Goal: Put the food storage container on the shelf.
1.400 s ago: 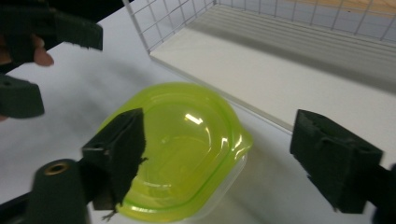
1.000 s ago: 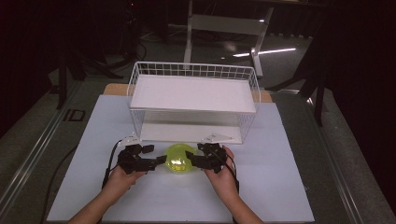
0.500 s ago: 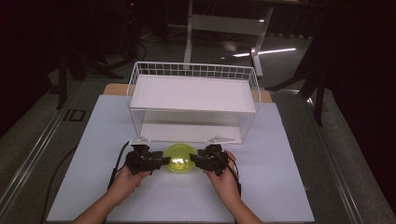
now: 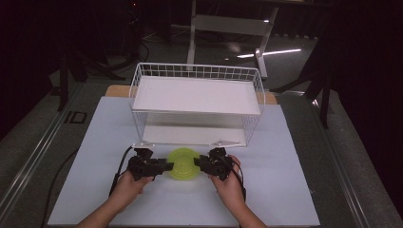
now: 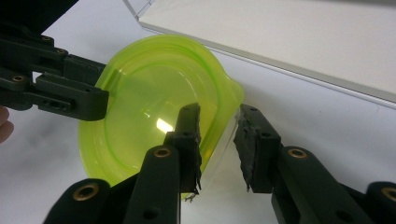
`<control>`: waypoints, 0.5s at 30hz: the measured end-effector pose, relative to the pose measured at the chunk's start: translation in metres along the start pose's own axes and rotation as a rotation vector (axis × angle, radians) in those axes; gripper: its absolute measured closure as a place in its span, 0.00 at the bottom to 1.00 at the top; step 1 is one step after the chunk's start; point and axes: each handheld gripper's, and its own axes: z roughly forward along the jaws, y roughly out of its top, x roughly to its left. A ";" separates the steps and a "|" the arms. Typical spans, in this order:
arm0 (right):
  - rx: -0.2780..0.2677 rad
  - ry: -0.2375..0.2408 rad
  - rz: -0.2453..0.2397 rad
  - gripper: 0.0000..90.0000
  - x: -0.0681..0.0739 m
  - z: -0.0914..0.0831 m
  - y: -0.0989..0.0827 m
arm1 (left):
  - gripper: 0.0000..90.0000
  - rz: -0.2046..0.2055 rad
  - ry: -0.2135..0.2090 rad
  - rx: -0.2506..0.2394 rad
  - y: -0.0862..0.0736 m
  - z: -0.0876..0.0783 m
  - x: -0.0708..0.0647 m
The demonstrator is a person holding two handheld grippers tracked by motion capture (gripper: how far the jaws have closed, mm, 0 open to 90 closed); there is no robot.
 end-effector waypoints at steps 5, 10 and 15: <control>0.001 0.017 -0.003 0.80 0.000 -0.003 -0.002 | 0.76 -0.020 -0.014 0.000 -0.003 -0.002 -0.005; 0.007 0.040 0.001 0.81 0.000 -0.006 -0.003 | 0.78 -0.028 -0.014 0.002 -0.006 -0.003 -0.006; 0.008 0.034 -0.011 0.84 0.007 -0.008 -0.004 | 0.85 -0.027 0.026 0.000 -0.006 -0.007 -0.009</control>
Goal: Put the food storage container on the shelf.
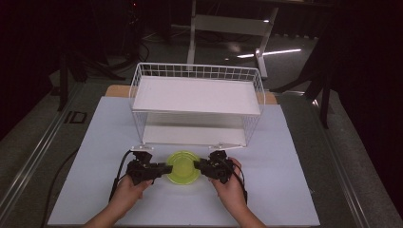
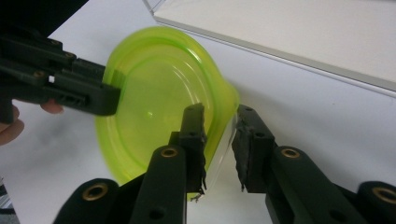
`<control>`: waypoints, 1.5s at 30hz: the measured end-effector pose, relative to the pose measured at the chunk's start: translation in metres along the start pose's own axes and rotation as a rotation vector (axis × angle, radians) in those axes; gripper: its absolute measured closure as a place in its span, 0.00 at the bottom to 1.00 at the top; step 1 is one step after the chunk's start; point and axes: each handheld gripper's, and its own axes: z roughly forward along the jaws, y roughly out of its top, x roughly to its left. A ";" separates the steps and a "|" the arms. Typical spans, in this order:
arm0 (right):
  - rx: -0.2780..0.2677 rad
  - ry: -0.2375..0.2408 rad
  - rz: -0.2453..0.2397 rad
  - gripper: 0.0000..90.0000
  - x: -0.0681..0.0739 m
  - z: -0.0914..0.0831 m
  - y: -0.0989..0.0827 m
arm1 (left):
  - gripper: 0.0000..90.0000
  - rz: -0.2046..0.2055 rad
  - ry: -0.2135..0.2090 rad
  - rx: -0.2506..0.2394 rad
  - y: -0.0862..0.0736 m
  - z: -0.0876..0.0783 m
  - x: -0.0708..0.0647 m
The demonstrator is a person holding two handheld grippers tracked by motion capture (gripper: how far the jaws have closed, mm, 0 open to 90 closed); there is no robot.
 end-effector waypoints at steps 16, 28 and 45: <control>-0.099 -0.031 -0.024 0.88 0.007 -0.023 0.018 | 0.90 0.089 0.024 -0.193 0.012 -0.012 -0.012; -0.119 -0.075 0.002 0.88 -0.009 -0.024 0.030 | 0.90 0.121 0.040 -0.242 0.027 0.007 -0.010; -0.098 -0.149 0.006 0.88 -0.030 0.003 0.032 | 0.89 0.119 0.118 -0.208 0.037 0.041 0.007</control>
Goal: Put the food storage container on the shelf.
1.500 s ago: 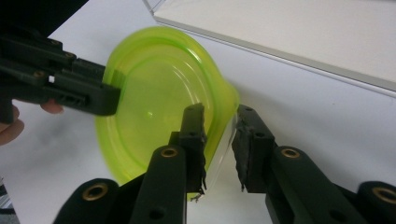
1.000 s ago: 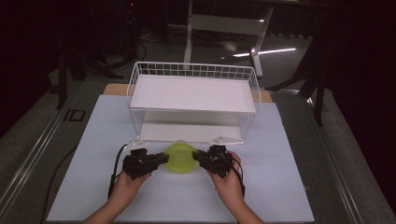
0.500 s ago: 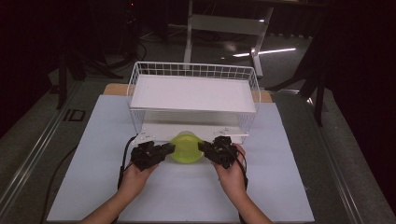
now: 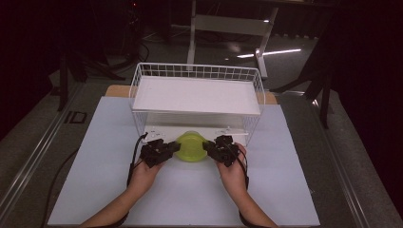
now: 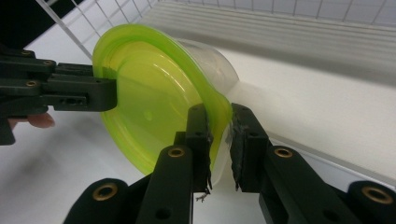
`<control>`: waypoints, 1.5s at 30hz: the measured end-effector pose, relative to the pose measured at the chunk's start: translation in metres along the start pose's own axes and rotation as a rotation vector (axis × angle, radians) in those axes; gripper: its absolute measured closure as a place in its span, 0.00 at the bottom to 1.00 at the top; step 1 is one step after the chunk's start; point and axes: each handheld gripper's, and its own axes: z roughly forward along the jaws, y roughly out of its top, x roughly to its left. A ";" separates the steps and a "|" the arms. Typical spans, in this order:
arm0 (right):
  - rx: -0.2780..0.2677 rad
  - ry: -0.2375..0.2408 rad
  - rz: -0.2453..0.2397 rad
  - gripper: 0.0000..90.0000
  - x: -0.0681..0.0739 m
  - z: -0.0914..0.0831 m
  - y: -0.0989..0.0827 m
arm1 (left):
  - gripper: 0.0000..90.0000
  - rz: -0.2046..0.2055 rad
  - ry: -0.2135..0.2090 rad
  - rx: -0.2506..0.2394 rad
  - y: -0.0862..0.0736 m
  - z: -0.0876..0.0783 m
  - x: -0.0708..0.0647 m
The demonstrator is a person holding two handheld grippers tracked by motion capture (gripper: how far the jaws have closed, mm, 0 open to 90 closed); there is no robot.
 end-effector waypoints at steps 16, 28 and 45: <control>0.001 -0.040 -0.018 0.87 -0.009 0.017 0.007 | 0.88 -0.012 -0.021 -0.021 0.005 0.015 0.014; -0.024 -0.048 -0.024 0.84 -0.014 0.023 0.019 | 0.82 0.022 0.010 -0.055 0.014 0.019 0.020; -0.082 -0.095 -0.065 0.62 -0.022 0.038 0.021 | 0.58 0.006 0.046 -0.104 0.021 0.031 0.028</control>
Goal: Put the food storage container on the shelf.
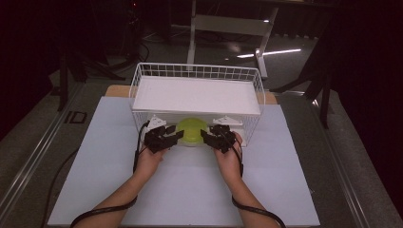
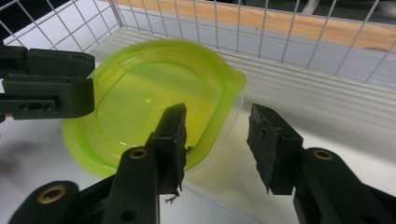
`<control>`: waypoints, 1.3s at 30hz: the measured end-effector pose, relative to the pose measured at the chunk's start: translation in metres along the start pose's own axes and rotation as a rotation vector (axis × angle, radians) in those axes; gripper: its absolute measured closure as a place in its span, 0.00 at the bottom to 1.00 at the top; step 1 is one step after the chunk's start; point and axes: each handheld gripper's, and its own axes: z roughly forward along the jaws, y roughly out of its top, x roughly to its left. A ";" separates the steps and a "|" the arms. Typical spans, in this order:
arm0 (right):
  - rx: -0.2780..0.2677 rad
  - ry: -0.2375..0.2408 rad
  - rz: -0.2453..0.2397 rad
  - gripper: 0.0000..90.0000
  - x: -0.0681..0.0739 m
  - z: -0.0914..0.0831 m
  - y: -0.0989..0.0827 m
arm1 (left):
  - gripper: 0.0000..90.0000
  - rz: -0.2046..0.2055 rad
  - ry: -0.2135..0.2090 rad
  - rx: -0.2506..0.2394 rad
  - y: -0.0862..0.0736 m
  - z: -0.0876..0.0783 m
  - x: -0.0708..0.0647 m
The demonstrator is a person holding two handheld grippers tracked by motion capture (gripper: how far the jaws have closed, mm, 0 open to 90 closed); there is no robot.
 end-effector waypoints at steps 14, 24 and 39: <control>-0.043 0.047 -0.045 0.62 0.023 -0.027 -0.015 | 0.38 -0.029 0.010 -0.049 -0.003 -0.025 -0.008; 0.055 0.080 -0.069 1.00 0.036 -0.024 -0.033 | 0.03 -0.018 -0.072 -0.011 -0.020 -0.041 -0.014; 0.085 0.078 -0.044 1.00 0.044 0.005 -0.029 | 0.03 0.054 -0.052 -0.029 -0.034 -0.047 -0.016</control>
